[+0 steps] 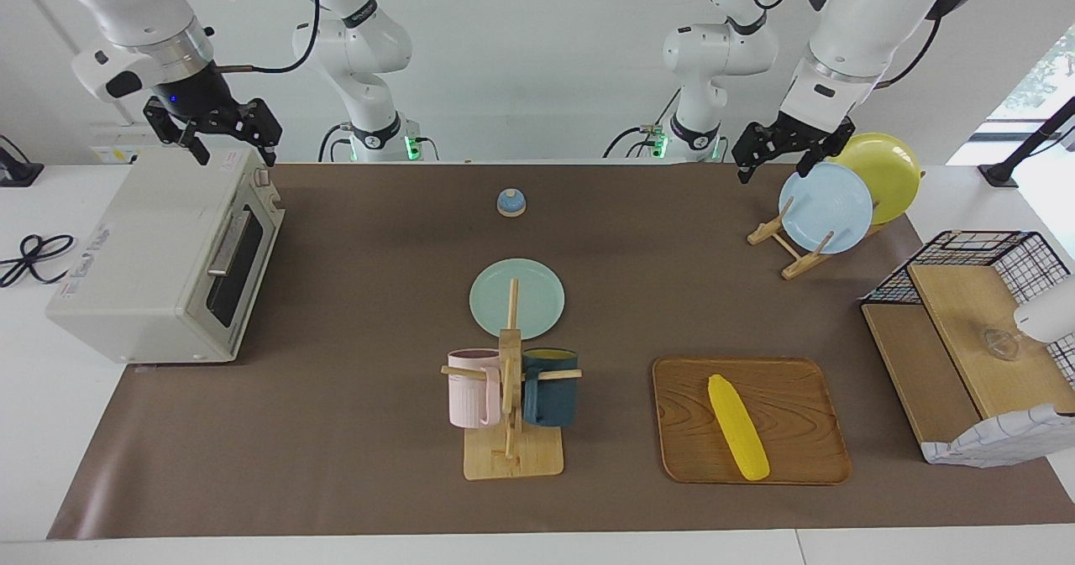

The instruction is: Put corn in oven

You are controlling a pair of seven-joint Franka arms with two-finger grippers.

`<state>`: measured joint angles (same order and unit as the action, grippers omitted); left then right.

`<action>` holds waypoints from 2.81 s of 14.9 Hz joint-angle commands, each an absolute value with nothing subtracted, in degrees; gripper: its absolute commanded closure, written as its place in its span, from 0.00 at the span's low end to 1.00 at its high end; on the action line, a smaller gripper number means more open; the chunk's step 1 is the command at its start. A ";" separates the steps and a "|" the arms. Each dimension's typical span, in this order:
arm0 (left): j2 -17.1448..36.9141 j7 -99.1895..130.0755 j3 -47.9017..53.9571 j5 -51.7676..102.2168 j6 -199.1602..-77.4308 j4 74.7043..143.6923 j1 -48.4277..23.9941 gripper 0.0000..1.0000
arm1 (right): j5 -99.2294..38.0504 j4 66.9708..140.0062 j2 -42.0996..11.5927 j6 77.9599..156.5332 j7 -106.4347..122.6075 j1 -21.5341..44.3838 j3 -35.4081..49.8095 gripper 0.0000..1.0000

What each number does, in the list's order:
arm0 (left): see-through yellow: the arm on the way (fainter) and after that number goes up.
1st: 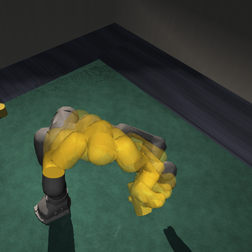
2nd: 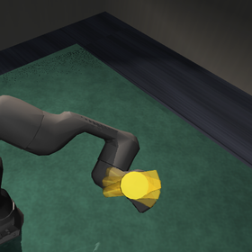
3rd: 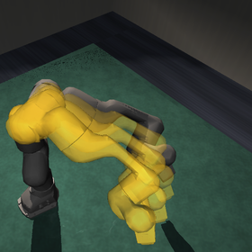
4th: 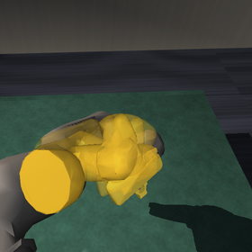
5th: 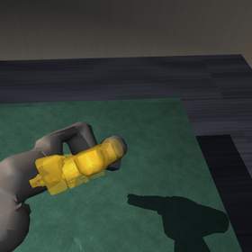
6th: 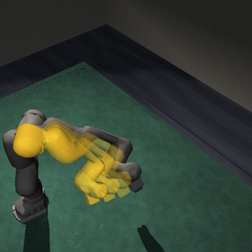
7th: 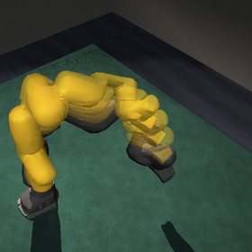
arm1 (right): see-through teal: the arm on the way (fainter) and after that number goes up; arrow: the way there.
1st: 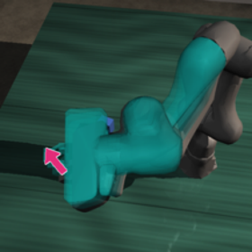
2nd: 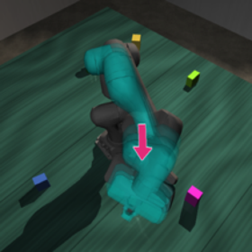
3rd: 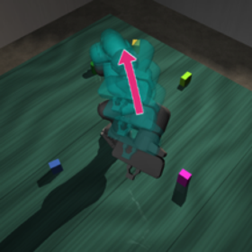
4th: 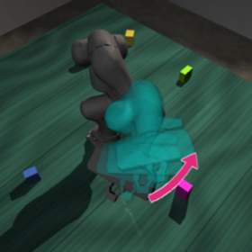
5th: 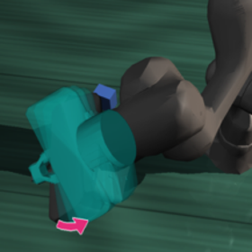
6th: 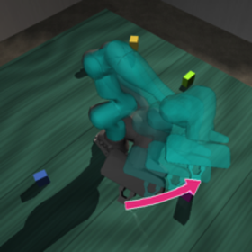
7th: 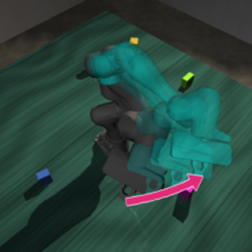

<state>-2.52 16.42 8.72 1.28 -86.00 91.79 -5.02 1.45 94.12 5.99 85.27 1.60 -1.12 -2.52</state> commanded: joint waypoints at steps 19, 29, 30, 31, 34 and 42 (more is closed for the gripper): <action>-3.60 16.00 8.35 3.25 -91.13 94.39 -5.71 0.00 | 2.46 111.78 10.64 100.44 2.72 -6.49 -2.90 1.00; 23.25 15.21 8.35 3.08 -103.01 78.79 -4.83 0.00 | 3.78 121.02 10.72 109.77 -2.20 -9.49 -2.90 1.00; 27.03 15.21 8.26 2.90 -103.09 74.83 -5.01 0.00 | 3.78 121.11 10.37 109.86 -2.28 -9.49 -2.90 1.00; 30.81 15.29 8.17 2.38 -103.62 71.58 -5.44 0.00 | 3.69 121.20 9.85 109.95 -2.46 -9.49 -2.90 1.00; 40.49 15.21 8.17 -0.43 -109.23 65.23 -7.38 0.00 | 5.17 121.29 9.40 109.95 -1.94 -9.49 -2.81 1.00; 47.19 15.03 6.59 -4.04 -119.18 64.60 -7.47 0.00 | 5.89 121.90 8.79 111.71 1.14 -10.55 -2.90 1.00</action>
